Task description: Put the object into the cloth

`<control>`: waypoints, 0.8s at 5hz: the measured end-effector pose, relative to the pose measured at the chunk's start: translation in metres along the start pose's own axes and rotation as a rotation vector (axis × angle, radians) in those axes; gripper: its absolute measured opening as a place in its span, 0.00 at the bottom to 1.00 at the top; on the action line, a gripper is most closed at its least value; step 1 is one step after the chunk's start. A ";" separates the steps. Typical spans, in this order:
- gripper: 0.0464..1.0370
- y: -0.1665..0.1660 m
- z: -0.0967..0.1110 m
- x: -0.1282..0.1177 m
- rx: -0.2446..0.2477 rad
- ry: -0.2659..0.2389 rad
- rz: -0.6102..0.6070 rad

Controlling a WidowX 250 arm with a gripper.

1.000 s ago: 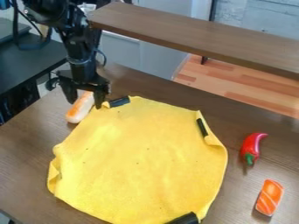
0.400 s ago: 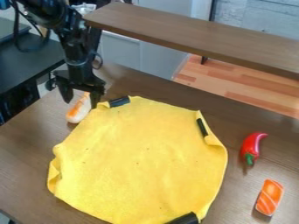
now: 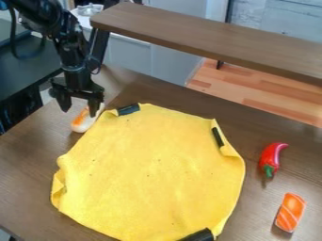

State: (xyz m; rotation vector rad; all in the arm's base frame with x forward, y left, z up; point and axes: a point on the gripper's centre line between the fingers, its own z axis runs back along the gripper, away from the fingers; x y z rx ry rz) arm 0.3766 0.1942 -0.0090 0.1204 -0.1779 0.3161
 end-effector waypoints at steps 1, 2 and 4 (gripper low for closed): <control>0.94 -0.001 -0.010 -0.001 -0.007 0.027 -0.006; 0.67 -0.002 -0.021 -0.001 -0.011 0.062 -0.009; 0.57 -0.004 -0.024 -0.001 -0.029 0.073 0.004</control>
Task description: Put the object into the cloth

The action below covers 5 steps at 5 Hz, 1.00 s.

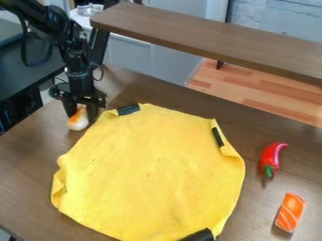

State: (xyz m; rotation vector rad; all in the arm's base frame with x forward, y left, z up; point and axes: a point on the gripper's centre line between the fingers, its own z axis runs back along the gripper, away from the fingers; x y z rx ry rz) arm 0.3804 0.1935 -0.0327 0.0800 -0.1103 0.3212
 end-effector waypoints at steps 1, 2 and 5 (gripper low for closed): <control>0.57 -0.001 0.010 -0.012 0.005 -0.001 0.018; 0.57 -0.006 0.049 -0.013 0.014 -0.091 0.010; 0.57 -0.097 0.060 -0.026 -0.009 -0.189 -0.341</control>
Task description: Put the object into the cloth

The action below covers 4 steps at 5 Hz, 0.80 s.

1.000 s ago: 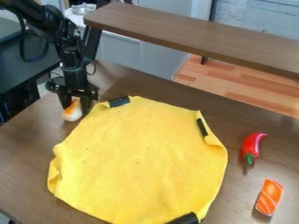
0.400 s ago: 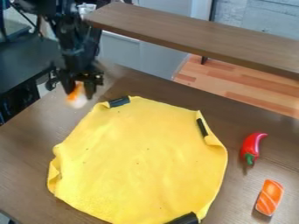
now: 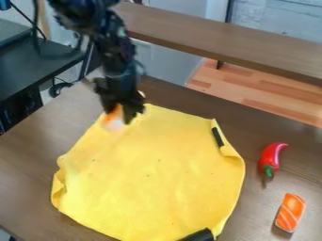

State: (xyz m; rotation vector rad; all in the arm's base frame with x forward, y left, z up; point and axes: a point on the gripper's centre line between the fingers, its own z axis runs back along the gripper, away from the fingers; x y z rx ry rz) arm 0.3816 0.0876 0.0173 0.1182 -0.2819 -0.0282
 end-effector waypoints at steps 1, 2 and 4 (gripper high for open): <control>0.57 -0.018 -0.005 0.008 0.000 -0.032 -0.055; 0.57 -0.028 -0.022 0.014 0.020 -0.011 -0.071; 0.90 -0.021 -0.038 0.020 0.055 0.104 -0.006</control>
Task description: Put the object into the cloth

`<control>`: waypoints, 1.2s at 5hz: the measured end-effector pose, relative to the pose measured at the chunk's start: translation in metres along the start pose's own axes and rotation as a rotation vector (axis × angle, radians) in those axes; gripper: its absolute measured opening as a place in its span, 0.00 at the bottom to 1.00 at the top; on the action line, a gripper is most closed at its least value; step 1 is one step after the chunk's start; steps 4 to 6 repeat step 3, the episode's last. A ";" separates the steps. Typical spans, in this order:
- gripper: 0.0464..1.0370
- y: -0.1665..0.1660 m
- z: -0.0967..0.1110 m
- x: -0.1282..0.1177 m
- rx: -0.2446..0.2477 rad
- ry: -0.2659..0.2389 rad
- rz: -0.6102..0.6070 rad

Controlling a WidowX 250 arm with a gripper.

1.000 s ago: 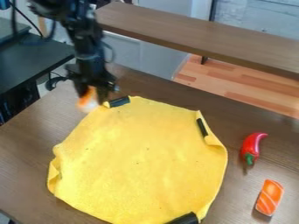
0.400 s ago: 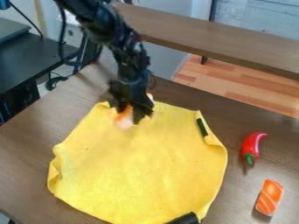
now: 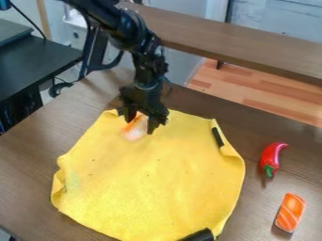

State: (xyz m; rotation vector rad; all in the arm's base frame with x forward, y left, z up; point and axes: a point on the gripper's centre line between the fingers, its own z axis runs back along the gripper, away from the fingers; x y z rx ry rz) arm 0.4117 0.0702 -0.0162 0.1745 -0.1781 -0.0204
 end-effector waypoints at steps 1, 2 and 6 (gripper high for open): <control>0.97 0.009 0.005 -0.008 -0.011 0.082 0.032; 0.96 0.020 0.016 -0.024 0.034 0.121 0.079; 0.96 0.018 0.050 -0.029 -0.030 0.109 0.111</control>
